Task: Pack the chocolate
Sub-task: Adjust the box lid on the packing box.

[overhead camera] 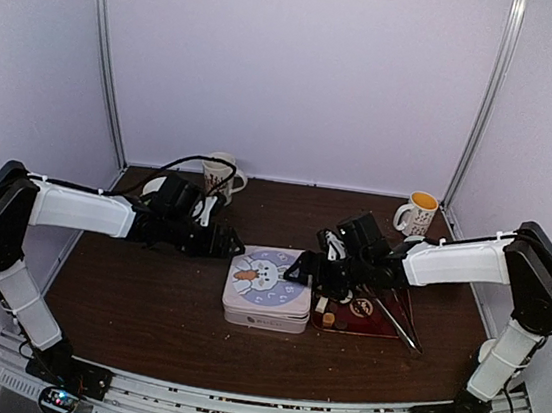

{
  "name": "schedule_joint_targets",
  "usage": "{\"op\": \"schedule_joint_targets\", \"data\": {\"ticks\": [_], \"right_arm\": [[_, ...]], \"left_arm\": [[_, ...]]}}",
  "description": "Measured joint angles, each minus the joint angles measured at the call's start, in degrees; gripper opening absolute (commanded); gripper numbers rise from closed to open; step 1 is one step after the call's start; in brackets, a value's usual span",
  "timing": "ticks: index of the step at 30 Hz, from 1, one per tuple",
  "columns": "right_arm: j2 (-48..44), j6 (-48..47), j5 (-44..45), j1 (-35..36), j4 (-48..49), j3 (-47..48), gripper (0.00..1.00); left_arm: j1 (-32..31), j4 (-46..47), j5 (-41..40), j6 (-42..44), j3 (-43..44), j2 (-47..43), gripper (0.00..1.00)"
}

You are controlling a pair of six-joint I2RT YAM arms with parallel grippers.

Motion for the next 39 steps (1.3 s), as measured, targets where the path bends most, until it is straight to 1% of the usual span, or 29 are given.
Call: {"op": "schedule_joint_targets", "data": {"ticks": [4,5,7,8,16,18,21,24,27,30,31,35,39], "right_arm": [[1.5,1.3,-2.0,1.8,1.4,0.9,0.89],[1.6,1.5,-2.4,2.2,1.7,0.9,0.89],[1.5,1.6,-2.6,2.6,1.9,0.9,0.89],[1.5,1.6,-2.5,2.8,2.0,0.9,0.89],[1.5,2.0,-2.0,0.7,2.6,0.9,0.89],[1.5,2.5,-1.6,-0.2,2.6,1.1,0.89],[1.6,2.8,-0.9,-1.2,2.6,1.7,0.87],[1.6,3.1,-0.7,-2.3,3.0,2.7,0.86],[2.4,3.5,-0.7,-3.0,3.4,4.3,0.86],[4.2,3.9,-0.9,-3.3,3.7,6.1,0.86],[4.8,4.0,-1.0,-3.3,3.9,6.4,0.85],[6.5,4.4,-1.8,-3.3,4.2,6.6,0.74],[6.7,5.4,-2.3,-3.4,4.6,5.7,0.66]], "left_arm": [[0.6,0.0,0.1,0.0,0.0,0.0,0.86],[0.7,0.0,0.1,0.0,0.0,0.0,0.84],[1.0,0.0,0.1,0.1,0.0,0.0,0.75],[1.1,0.0,0.2,0.0,0.0,0.0,0.73],[3.3,-0.1,2.4,0.2,2.2,3.3,0.71],[3.8,-0.1,3.0,0.2,2.9,4.5,0.67],[4.0,-0.2,3.7,0.1,4.3,6.4,0.56],[4.0,0.0,4.7,0.2,6.1,8.8,0.50],[4.2,0.5,5.5,0.1,7.3,11.0,0.45],[4.5,1.1,6.3,-0.1,7.4,12.4,0.43],[4.5,1.2,6.6,-0.2,7.4,12.8,0.42],[4.5,1.7,7.4,-0.7,7.4,13.2,0.36],[4.8,1.8,8.0,-0.9,7.4,13.2,0.33]]}}
